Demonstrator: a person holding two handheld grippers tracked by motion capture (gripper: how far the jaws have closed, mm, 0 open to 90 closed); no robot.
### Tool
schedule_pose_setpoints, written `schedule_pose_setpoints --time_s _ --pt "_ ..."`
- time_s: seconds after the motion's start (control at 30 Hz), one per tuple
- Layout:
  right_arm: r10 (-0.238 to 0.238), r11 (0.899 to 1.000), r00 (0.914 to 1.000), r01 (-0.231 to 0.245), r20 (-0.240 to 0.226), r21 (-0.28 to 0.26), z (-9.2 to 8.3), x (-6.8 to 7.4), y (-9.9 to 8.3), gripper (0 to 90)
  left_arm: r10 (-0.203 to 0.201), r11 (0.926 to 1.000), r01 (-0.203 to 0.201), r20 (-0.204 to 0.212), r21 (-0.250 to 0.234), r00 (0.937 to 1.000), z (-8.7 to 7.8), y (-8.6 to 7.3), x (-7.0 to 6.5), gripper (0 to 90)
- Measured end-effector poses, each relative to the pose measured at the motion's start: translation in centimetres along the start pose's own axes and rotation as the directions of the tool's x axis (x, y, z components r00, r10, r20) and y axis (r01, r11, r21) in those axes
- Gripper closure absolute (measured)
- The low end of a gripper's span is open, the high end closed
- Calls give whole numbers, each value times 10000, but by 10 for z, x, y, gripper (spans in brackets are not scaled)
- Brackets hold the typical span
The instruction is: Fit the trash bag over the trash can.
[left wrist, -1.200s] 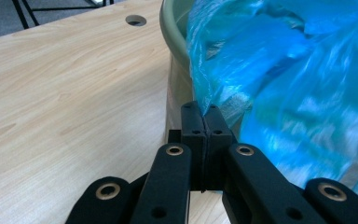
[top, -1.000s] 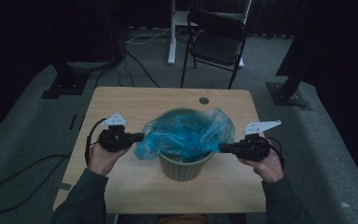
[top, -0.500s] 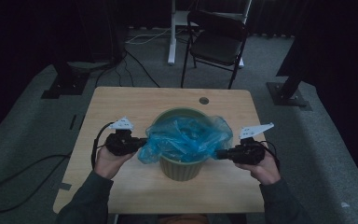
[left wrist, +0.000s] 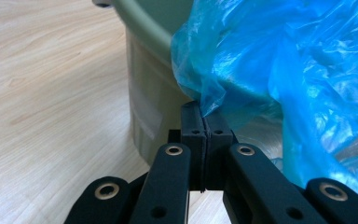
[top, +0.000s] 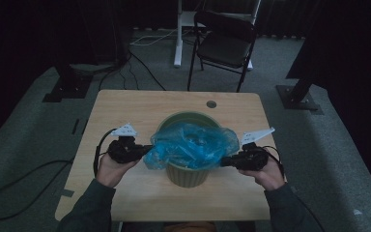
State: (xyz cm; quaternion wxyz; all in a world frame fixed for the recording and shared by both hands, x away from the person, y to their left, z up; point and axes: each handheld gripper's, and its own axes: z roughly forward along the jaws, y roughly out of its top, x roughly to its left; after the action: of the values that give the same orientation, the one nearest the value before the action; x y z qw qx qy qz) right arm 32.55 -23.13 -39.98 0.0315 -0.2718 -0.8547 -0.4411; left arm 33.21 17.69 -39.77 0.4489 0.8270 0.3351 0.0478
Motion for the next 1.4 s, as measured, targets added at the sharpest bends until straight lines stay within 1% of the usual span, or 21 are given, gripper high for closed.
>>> schedule_pose_setpoints --time_s 0.13,0.27,0.43,0.5,0.57,0.73,0.9,0.97,1.0,1.03,1.07,1.13,1.2,1.23,1.3,1.37,1.4 --pt "-173 9998 9998 172 -67 -52 -2 6 3 899 -113 9997 116 -122 201 9999 4 -5 5 894" --pt "-207 9998 9997 206 -96 -83 -3 8 4 898 -230 9994 232 -90 241 9997 8 -6 6 894" --pt "-23 9998 10000 21 -96 -206 1 1 5 899 -71 9996 75 -146 270 9999 14 -1 3 894" --pt "39 9997 10000 -40 -77 -238 3 -1 5 899 -13 9996 21 -273 292 9996 15 2 1 894" --pt "63 9997 10000 -64 -29 -222 5 -3 5 899 3 9996 3 -240 265 9997 14 2 1 894" --pt "104 9999 9996 -107 247 109 11 -5 2 899 29 9998 -27 -115 176 9999 11 0 -4 890" --pt "66 9997 9993 -75 380 213 13 -5 2 899 349 9983 -333 -333 469 9988 12 -2 -7 888" --pt "-16 9999 9996 12 271 141 12 -2 3 898 427 9967 -390 -510 715 9978 14 -5 -5 890" --pt "-16 9999 9996 12 271 141 12 -2 3 898 427 9967 -390 -510 715 9978 14 -5 -5 890" --pt "-189 9998 9997 188 180 41 9 2 5 897 269 9960 -224 -518 860 9983 17 -8 -2 890" --pt "-233 9997 9996 233 139 20 8 4 5 896 237 9954 -181 -589 943 9980 19 -10 -1 889" --pt "-364 9993 9993 364 -83 -18 5 8 6 895 210 9941 -132 -720 1079 9972 21 -13 2 889" --pt "-499 9987 9987 499 -98 29 5 11 7 894 67 9950 2 -683 996 9976 20 -14 4 890" --pt "-533 9985 9985 534 -105 78 5 11 7 894 103 9951 -30 -738 984 9972 20 -14 3 889" --pt "-503 9985 9987 503 -8 219 7 8 6 898 125 9966 -77 -575 816 9983 18 -13 2 889" --pt "-324 9988 9994 320 125 363 11 2 3 900 145 9979 -119 -402 644 9991 15 -12 -1 887" --pt "-224 9985 9994 210 269 508 12 -1 2 900 185 9982 -166 -331 584 9993 14 -11 -2 886"
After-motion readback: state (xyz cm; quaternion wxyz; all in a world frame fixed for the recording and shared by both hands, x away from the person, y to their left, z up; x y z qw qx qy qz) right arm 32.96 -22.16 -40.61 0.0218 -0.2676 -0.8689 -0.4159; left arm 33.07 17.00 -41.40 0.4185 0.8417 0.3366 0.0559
